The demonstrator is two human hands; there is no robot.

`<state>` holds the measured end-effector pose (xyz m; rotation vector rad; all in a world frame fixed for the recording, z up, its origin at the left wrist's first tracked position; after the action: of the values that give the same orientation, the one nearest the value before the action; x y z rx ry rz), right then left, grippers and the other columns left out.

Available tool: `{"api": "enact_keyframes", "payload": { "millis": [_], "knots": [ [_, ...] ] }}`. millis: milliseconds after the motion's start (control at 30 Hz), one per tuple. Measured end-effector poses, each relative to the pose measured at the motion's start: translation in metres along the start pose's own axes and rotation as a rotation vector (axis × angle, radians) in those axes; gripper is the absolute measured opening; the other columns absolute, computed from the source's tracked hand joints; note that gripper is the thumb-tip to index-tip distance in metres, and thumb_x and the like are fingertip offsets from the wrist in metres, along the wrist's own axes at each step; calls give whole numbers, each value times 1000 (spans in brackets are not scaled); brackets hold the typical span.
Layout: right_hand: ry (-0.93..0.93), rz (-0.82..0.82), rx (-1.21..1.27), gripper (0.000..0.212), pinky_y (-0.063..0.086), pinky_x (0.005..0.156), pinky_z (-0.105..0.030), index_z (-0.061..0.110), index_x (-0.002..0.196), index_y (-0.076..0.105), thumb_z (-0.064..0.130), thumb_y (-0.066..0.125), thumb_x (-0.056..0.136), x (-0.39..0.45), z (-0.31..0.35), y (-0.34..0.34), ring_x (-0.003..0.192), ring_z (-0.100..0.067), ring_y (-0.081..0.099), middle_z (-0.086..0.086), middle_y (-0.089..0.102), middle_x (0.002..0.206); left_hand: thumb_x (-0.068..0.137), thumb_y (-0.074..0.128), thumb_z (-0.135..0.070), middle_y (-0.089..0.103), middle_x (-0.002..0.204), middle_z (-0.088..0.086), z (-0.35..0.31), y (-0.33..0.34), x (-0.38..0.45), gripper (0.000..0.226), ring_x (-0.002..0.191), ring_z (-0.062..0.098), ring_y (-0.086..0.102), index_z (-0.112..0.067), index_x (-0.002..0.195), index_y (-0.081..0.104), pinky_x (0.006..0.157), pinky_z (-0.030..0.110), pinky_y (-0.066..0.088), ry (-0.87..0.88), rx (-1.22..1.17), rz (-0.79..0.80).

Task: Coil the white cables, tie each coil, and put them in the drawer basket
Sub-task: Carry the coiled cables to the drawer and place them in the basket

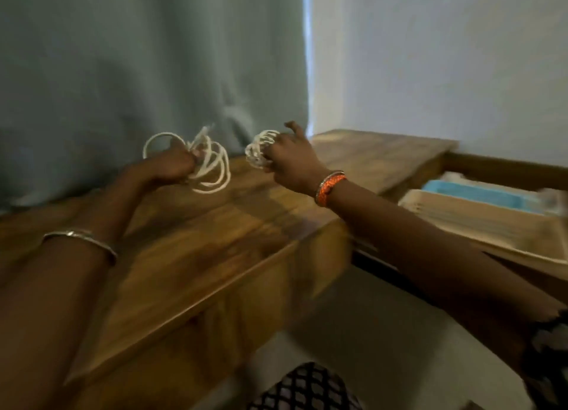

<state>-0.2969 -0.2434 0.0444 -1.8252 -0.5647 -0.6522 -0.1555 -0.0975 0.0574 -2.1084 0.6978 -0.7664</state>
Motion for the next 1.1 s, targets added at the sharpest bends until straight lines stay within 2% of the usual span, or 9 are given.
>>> {"api": "enact_keyframes", "payload": {
  "millis": [67, 200, 333, 433, 567, 700, 800, 867, 1100],
  "knots": [
    [13, -14, -102, 34, 42, 95, -58, 12, 78, 70, 2, 80, 47, -37, -44, -21, 79, -28, 69, -13, 71, 82, 99, 43, -21, 58, 81, 17, -54, 41, 11, 21, 84, 31, 56, -6, 91, 56, 71, 34, 42, 150, -70, 16],
    [343, 290, -285, 10, 14, 114, -41, 15, 87, 65, 11, 57, 82, -120, -150, -46, 104, -29, 58, -11, 67, 94, 93, 54, -25, 61, 77, 7, -156, 121, 14, 20, 66, 18, 57, -13, 77, 52, 58, 27, 46, 433, -141, 82],
    [525, 344, -350, 15, 13, 113, -39, 20, 72, 55, 11, 53, 84, -193, -225, -63, 97, -28, 58, -7, 63, 81, 88, 62, -20, 49, 66, 0, -237, 193, 11, 27, 64, 15, 45, -16, 66, 47, 55, 25, 32, 626, -120, 161],
    [601, 359, -302, 17, 17, 111, -38, 20, 71, 53, 11, 57, 85, -230, -267, -62, 97, -28, 57, -1, 54, 76, 87, 64, -21, 53, 74, 4, -288, 244, 14, 18, 71, 17, 47, -4, 81, 59, 53, 20, 29, 722, -125, 233],
    [612, 383, -271, 9, 28, 99, -37, 14, 83, 65, 10, 58, 81, -264, -319, -37, 100, -28, 56, -6, 65, 94, 81, 70, -23, 51, 74, 2, -325, 301, 35, 21, 69, 17, 47, -7, 77, 57, 60, 24, 35, 740, -188, 266],
    [673, 434, -199, 11, 36, 84, -34, 12, 90, 67, 10, 57, 85, -285, -368, -9, 93, -27, 56, -7, 67, 91, 79, 72, -27, 46, 69, 3, -349, 346, 50, 34, 62, 17, 43, -6, 65, 50, 54, 28, 30, 654, -143, 244],
    [738, 553, -67, 12, 47, 69, -34, 5, 90, 69, 14, 63, 85, -292, -393, 14, 86, -28, 60, -11, 68, 93, 79, 72, -31, 51, 71, 6, -352, 379, 56, 35, 64, 18, 48, -4, 66, 54, 50, 27, 33, 596, 79, 403],
    [734, 637, -8, 14, 52, 72, -36, 5, 90, 71, 17, 67, 82, -292, -399, 32, 88, -28, 62, -11, 69, 95, 78, 73, -32, 54, 74, 5, -348, 401, 60, 35, 70, 19, 51, -12, 63, 49, 56, 26, 37, 557, 215, 551],
    [707, 855, 99, 10, 40, 66, -26, 10, 80, 71, 6, 61, 80, -293, -401, 89, 76, -25, 57, -12, 64, 86, 81, 70, -34, 58, 79, 0, -338, 438, 69, 26, 76, 16, 55, -15, 72, 55, 64, 26, 44, 459, 287, 774]
  ]
}}
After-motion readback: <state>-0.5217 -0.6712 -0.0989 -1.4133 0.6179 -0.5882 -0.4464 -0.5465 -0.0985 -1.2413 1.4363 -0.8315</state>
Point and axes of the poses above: each hand's wrist, its own x-axis towards the middle knuckle, its own y-axis out of the palm, z = x × y, the point moved 4 cm from there along x, towards the middle knuckle
